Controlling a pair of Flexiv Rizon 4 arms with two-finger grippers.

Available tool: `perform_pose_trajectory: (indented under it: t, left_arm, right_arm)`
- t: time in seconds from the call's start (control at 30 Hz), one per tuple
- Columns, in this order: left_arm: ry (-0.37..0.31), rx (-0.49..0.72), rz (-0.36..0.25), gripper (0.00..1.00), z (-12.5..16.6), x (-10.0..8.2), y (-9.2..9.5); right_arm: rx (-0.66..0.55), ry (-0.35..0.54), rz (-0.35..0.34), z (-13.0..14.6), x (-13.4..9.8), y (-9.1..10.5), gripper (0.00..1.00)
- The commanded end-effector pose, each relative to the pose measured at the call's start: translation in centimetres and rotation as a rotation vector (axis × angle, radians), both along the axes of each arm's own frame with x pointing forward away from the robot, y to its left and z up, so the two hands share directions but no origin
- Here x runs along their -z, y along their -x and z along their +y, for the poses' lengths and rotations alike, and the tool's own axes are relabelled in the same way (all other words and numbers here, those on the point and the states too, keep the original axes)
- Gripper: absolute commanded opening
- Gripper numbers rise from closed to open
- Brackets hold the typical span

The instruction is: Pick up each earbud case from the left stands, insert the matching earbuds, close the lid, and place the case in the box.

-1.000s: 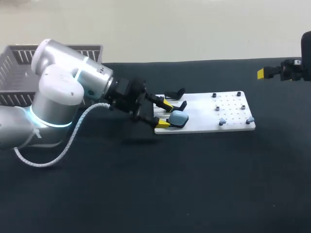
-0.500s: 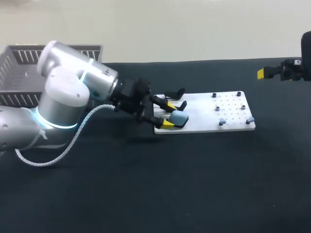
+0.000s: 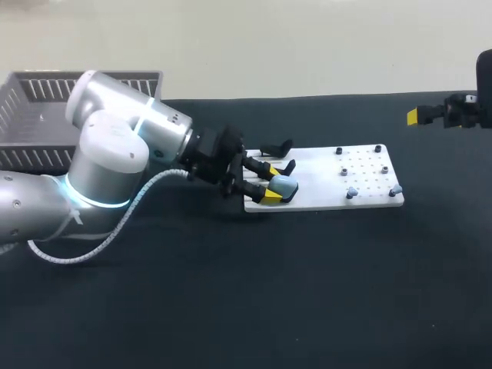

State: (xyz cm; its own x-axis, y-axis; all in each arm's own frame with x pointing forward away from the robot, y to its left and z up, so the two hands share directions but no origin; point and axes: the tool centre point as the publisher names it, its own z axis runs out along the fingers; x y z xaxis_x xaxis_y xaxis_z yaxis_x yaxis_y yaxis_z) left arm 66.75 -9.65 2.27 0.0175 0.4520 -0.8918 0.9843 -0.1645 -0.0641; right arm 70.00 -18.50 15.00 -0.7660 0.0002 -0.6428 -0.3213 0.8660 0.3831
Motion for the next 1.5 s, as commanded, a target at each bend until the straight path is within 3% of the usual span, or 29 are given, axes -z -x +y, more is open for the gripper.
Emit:
perform_pose_trajectory:
  t: [0.03,0.23,0.37,0.47,0.73,0.9,1.17,1.5]
  left_arm:
    - [0.004,-0.003,-0.003,0.46,-0.3,0.2,0.0]
    - [0.006,-0.004,-0.006,0.45,-0.4,0.2,0.1]
    - [0.005,-0.004,-0.008,0.32,-0.3,0.2,0.3]
    - [0.005,-0.002,-0.011,0.00,-0.2,0.1,0.4]
    - [0.006,-0.008,-0.032,0.00,0.3,-0.6,0.8]
    - [0.034,-0.022,-0.079,0.00,0.5,-2.3,1.2]
    - [0.172,-0.027,-0.125,0.00,0.4,-6.1,1.6]
    - [0.274,-0.061,-0.134,0.00,0.5,-8.1,2.2]
  right_arm:
    - [0.000,0.000,0.000,0.0,0.0,0.0,1.00]
    - [0.000,0.000,0.000,0.0,0.0,0.0,1.00]
    - [0.000,0.000,0.000,0.0,0.0,0.0,1.00]
    - [0.000,0.000,0.000,0.0,0.0,0.0,1.00]
    - [0.000,0.000,0.000,0.0,0.0,0.0,1.00]
    - [0.000,0.000,0.000,0.0,0.0,0.0,1.00]
    - [0.000,0.000,0.000,0.0,0.0,0.0,1.00]
    - [0.000,0.000,0.000,0.0,0.0,0.0,1.00]
